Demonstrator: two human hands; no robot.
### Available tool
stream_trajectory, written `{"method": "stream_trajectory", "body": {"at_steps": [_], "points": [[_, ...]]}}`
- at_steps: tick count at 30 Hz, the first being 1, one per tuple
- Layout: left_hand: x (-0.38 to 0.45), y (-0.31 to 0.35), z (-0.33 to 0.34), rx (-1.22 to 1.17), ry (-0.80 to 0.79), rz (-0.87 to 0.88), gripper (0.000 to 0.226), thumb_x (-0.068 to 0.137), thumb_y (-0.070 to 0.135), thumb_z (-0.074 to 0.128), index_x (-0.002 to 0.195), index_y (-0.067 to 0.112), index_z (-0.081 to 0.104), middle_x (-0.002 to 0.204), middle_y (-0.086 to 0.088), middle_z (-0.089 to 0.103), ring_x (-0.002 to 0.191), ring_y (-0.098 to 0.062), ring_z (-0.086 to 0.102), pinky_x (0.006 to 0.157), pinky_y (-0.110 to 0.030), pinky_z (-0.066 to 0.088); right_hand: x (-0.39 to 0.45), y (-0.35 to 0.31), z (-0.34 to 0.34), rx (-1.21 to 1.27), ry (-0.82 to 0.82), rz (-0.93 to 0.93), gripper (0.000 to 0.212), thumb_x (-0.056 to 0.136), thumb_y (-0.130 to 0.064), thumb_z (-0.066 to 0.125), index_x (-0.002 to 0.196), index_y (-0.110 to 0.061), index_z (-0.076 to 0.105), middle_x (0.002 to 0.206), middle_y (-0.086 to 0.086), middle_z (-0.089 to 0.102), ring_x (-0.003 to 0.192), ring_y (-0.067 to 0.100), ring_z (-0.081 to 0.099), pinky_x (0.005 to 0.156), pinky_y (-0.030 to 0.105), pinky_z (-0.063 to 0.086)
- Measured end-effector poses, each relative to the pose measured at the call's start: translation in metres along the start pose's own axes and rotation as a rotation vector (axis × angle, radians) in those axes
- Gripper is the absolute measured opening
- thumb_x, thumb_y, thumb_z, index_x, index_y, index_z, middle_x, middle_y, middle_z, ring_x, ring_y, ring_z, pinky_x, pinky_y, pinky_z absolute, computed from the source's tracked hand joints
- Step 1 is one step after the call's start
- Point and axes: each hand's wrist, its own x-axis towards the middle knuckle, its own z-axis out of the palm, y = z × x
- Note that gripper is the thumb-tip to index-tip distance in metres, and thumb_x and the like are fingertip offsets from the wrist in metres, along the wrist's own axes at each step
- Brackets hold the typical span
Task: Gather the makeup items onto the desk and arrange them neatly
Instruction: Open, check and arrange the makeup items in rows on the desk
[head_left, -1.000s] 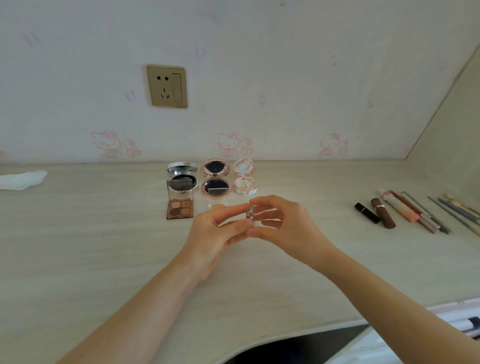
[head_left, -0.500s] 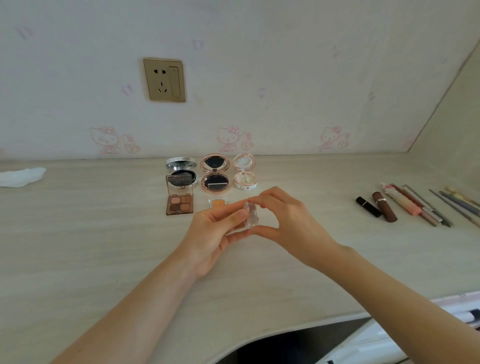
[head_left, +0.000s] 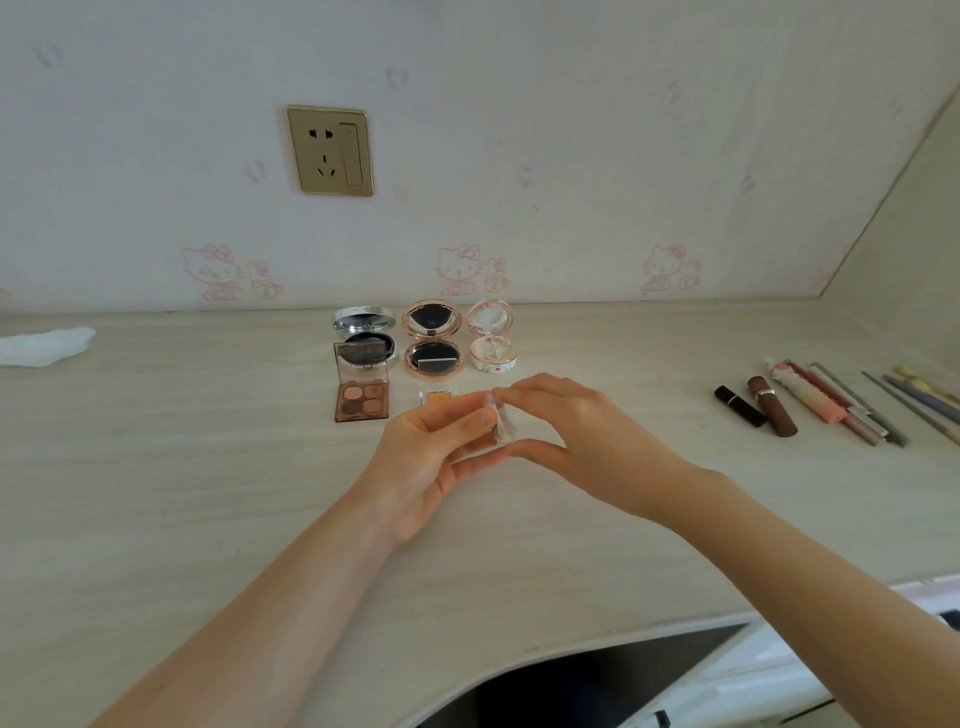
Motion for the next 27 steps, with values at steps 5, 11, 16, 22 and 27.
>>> {"method": "stream_trajectory", "body": {"at_steps": [5,11,16,22,27], "points": [[0.0,-0.003,0.0,-0.023,0.008,0.018,0.048,0.066,-0.002,0.069,0.114,0.0,0.065,0.114,-0.019,0.068,0.101,-0.034,0.068,0.076,-0.034,0.059,0.002,-0.007,-0.001,0.228,0.014,0.116,0.046,0.081,-0.048,0.068,0.124,-0.038,0.057,0.115,-0.018,0.061,0.099,-0.001,0.057,0.087,0.019,0.047],[0.0,0.001,0.0,-0.142,-0.069,-0.018,0.033,0.076,0.007,0.064,0.108,0.003,0.069,0.107,-0.018,0.07,0.096,-0.033,0.068,0.074,-0.035,0.059,0.005,-0.008,0.001,0.285,0.097,0.176,0.059,0.077,-0.031,0.077,0.132,-0.023,0.055,0.114,-0.009,0.062,0.097,-0.001,0.059,0.087,0.015,0.048],[0.0,0.002,-0.002,-0.113,-0.105,-0.092,0.031,0.082,0.012,0.062,0.109,0.0,0.068,0.108,-0.018,0.068,0.098,-0.034,0.067,0.081,-0.038,0.058,0.005,-0.015,0.0,0.284,0.146,0.096,0.046,0.079,-0.016,0.075,0.123,-0.021,0.062,0.108,-0.011,0.061,0.097,0.0,0.057,0.086,0.017,0.048],[0.001,0.003,-0.002,-0.082,-0.084,-0.109,0.033,0.077,0.008,0.065,0.107,-0.005,0.067,0.113,-0.022,0.067,0.096,-0.033,0.069,0.086,-0.039,0.057,0.003,-0.015,-0.009,0.285,0.072,0.079,0.035,0.083,-0.019,0.072,0.116,-0.023,0.065,0.107,-0.009,0.063,0.098,-0.002,0.059,0.084,0.022,0.05],[0.001,0.003,-0.004,-0.098,-0.079,-0.11,0.034,0.078,0.006,0.064,0.11,-0.006,0.065,0.113,-0.025,0.066,0.1,-0.036,0.068,0.088,-0.04,0.055,0.002,-0.015,-0.007,0.337,0.074,0.101,0.035,0.084,-0.02,0.072,0.118,-0.022,0.062,0.112,-0.01,0.061,0.102,-0.001,0.059,0.085,0.024,0.053]]}}
